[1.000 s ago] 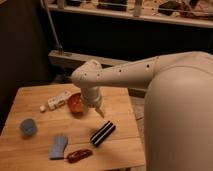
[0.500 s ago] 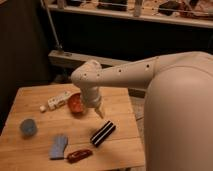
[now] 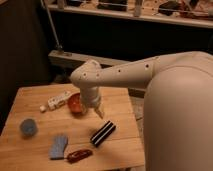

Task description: Place the eraser in the ceramic cup

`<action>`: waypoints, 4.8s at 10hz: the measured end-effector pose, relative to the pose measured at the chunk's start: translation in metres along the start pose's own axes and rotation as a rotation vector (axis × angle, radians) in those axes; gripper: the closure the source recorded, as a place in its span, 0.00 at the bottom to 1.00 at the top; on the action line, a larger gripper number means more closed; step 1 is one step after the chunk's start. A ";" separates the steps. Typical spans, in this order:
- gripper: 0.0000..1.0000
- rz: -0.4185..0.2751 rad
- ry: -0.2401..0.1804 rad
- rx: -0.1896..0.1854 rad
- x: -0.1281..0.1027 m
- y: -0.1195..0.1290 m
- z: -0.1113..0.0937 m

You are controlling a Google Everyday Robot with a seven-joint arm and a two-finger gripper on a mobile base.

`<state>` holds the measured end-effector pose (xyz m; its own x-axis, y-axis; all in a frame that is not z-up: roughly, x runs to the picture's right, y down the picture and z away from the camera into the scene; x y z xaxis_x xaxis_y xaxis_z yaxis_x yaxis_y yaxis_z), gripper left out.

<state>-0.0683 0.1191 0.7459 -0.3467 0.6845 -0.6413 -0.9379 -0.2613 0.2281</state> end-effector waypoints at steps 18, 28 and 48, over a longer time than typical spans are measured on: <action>0.35 -1.349 -0.056 -0.219 -0.062 -0.020 -0.086; 0.35 -2.053 0.067 -0.180 -0.036 -0.074 -0.074; 0.35 -2.612 -0.134 0.093 -0.006 -0.072 0.016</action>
<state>0.0012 0.1449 0.7451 0.7717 -0.4868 0.4092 0.6338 0.6416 -0.4320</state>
